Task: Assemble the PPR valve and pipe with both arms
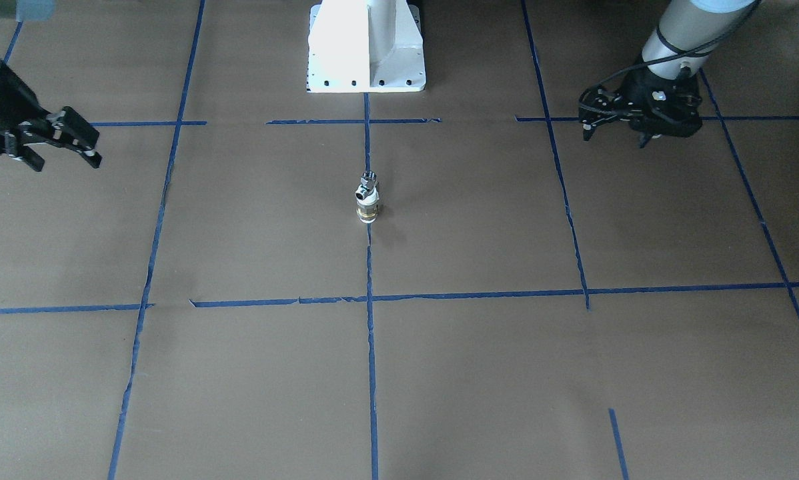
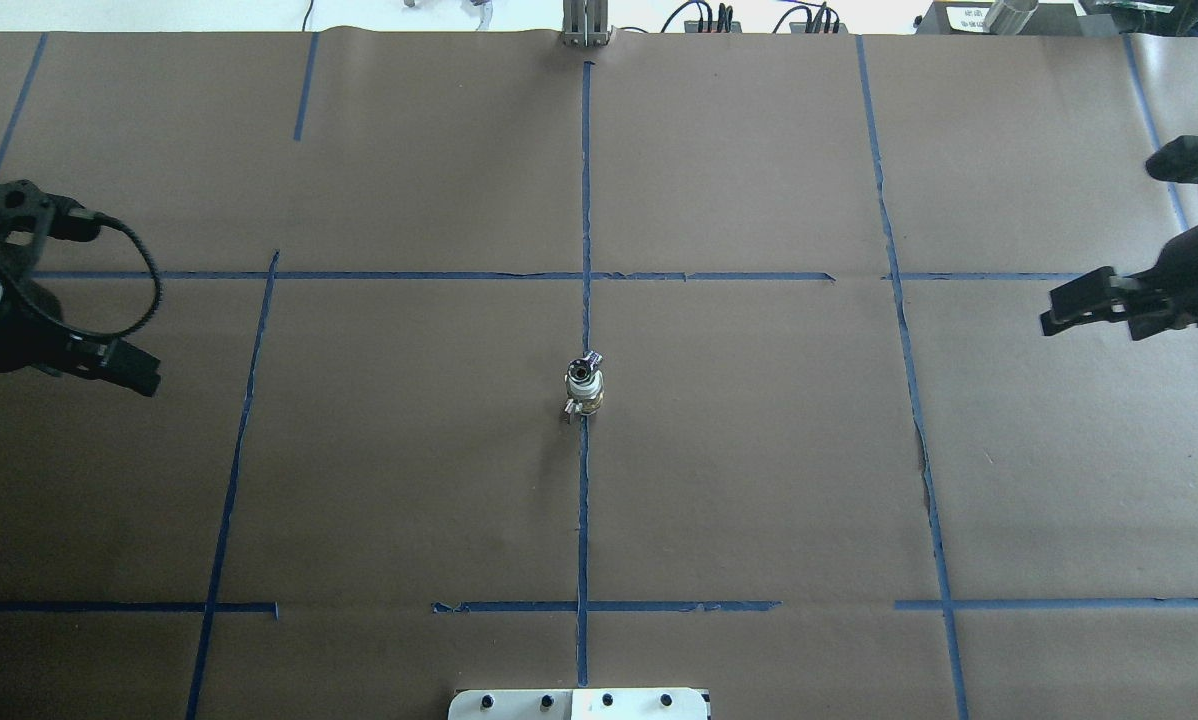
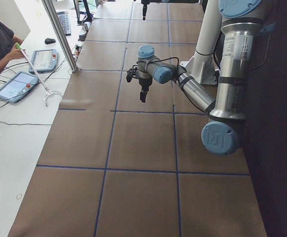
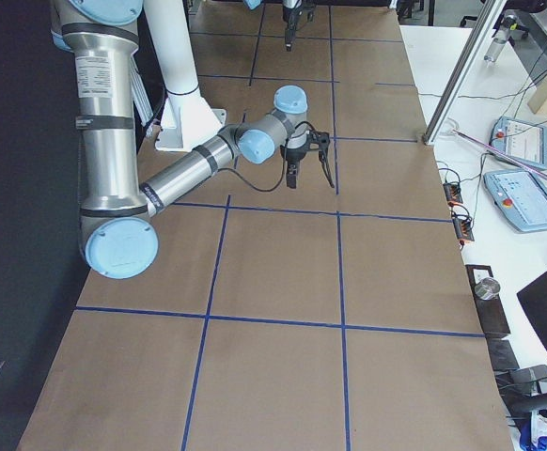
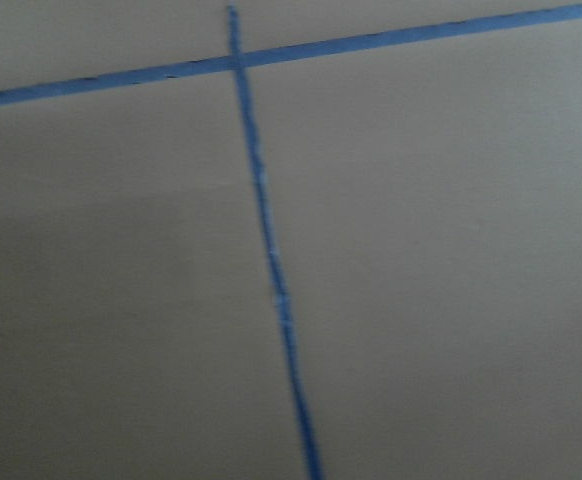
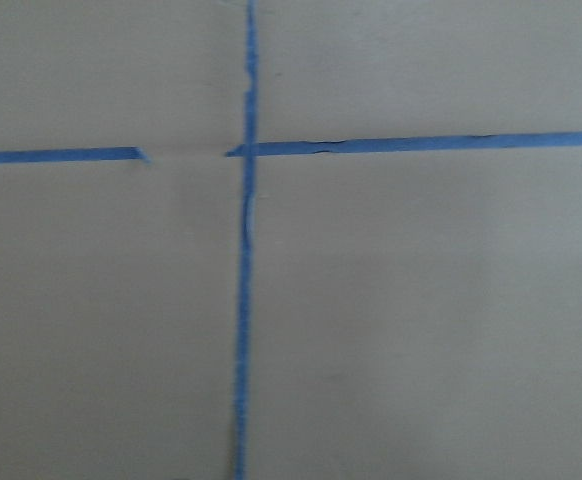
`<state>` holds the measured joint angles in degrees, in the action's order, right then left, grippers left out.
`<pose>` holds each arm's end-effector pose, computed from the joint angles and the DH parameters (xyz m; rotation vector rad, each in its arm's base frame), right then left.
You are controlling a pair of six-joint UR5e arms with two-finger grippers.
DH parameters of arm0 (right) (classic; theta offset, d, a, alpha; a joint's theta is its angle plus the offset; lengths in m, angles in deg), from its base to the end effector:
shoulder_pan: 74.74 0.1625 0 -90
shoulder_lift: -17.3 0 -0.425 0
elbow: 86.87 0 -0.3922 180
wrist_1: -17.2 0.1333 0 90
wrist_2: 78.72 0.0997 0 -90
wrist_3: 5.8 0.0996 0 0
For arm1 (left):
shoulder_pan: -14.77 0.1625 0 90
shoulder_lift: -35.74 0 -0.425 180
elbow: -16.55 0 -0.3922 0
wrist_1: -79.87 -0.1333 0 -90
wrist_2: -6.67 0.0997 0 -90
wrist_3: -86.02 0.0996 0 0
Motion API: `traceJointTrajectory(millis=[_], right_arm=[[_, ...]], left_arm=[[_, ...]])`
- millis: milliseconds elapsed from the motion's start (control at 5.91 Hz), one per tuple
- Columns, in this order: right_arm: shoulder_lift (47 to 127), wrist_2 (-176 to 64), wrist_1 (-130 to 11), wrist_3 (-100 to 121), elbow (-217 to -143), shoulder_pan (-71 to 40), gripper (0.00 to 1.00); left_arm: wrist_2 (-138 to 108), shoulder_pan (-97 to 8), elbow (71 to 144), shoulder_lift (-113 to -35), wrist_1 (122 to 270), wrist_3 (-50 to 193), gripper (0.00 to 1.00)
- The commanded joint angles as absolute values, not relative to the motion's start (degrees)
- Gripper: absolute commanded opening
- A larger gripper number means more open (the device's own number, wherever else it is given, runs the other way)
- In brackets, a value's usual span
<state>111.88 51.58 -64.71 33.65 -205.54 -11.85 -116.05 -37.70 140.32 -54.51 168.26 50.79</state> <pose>-0.1433 -0.4310 0.4373 0.0741 -0.8659 0.0042 0.2148 -0.4100 0.3854 0.1134 0.7740 0.1995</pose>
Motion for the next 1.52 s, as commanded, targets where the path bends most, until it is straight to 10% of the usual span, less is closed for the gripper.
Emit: traceJointTrajectory(millis=[0,677,1354], right_arm=[[117.7,55.4,-65.3,8.5,-199.7,0.7,1.0],[122.9,60.1,-66.5,-14.0,-193.0,15.1,1.0],[122.0,60.0,-68.7,-8.9,-194.4,11.1,1.0]], left_arm=[[-118.7,-48.4,140.0,-47.0,167.7,69.1,1.0],[-128.2,-75.7,121.7,-44.8,162.2,106.6,1.0],[-129.2,-76.5,119.2,-44.2,159.9,97.5,1.0]])
